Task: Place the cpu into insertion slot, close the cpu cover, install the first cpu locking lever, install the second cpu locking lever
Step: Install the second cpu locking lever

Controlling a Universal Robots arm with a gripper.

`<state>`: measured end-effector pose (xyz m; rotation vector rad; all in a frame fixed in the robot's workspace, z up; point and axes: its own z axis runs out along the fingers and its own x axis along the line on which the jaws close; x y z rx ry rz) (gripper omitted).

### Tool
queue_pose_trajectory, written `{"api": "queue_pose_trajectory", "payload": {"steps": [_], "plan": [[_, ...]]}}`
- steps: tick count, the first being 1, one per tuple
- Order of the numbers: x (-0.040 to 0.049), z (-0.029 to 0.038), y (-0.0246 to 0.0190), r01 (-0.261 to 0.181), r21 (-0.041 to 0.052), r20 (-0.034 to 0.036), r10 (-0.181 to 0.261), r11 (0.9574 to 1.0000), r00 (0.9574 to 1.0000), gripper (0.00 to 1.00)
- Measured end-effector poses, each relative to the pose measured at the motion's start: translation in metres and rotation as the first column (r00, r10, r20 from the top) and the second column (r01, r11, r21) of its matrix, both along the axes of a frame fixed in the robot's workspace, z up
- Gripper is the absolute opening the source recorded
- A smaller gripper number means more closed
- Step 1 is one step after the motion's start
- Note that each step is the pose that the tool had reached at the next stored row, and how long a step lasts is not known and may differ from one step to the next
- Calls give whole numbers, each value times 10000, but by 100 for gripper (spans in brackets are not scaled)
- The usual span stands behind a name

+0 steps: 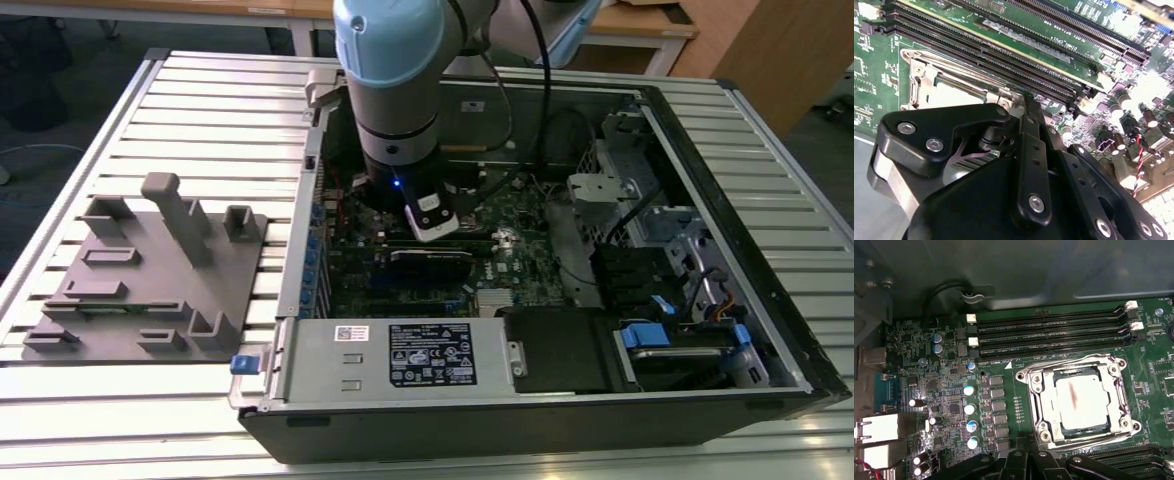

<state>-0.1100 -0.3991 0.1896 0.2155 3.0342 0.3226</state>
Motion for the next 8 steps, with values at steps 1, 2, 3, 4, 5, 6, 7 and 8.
{"api": "queue_pose_trajectory", "payload": {"steps": [1,2,3,4,5,6,7,8], "plan": [[0,4,0,0,5,3,0,10000,10000,10],[1,14,2,0,13,8,0,10000,10000,10],[1,30,2,0,13,8,0,10000,10000,10],[1,51,1,0,7,5,0,10000,10000,10],[0,72,0,0,2,2,0,10000,10000,10],[0,89,1,0,5,3,0,10000,10000,10],[0,109,1,0,3,3,0,10000,10000,10],[0,130,1,-1,2,2,1,10000,10000,10]]}}
